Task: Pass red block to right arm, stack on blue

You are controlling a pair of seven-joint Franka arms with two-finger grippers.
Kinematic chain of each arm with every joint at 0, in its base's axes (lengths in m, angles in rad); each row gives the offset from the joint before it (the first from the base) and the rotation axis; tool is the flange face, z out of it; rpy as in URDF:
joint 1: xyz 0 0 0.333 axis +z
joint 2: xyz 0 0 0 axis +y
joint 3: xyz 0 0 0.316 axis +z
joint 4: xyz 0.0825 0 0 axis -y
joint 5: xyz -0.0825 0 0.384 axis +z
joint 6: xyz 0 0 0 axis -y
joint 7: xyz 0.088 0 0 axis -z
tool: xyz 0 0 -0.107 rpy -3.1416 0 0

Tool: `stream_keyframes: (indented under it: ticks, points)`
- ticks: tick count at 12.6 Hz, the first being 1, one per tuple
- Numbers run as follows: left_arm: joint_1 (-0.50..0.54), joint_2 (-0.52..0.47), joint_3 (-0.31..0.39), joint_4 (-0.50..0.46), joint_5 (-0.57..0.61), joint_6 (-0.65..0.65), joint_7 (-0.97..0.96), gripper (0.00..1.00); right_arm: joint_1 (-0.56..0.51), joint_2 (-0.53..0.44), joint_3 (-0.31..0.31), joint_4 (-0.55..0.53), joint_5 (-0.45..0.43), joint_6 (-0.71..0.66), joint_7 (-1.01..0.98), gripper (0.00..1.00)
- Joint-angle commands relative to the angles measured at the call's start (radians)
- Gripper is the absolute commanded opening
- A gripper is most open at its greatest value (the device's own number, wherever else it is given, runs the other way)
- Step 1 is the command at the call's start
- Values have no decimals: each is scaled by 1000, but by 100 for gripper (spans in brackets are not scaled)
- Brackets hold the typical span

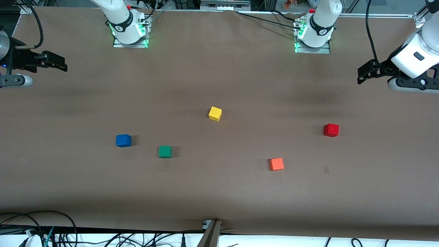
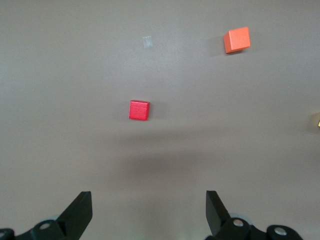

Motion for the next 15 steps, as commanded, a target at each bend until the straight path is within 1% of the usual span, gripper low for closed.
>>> stream_keyframes:
  ticks: [1, 15]
  points:
    - [-5, 17, 2, 31, 18, -21, 4, 100, -5, 4, -1, 15, 3, -3, -13, 100]
    - [5, 25, 10, 33, 16, -34, -5, 100, -5, 4, -1, 15, 3, -3, -13, 100]
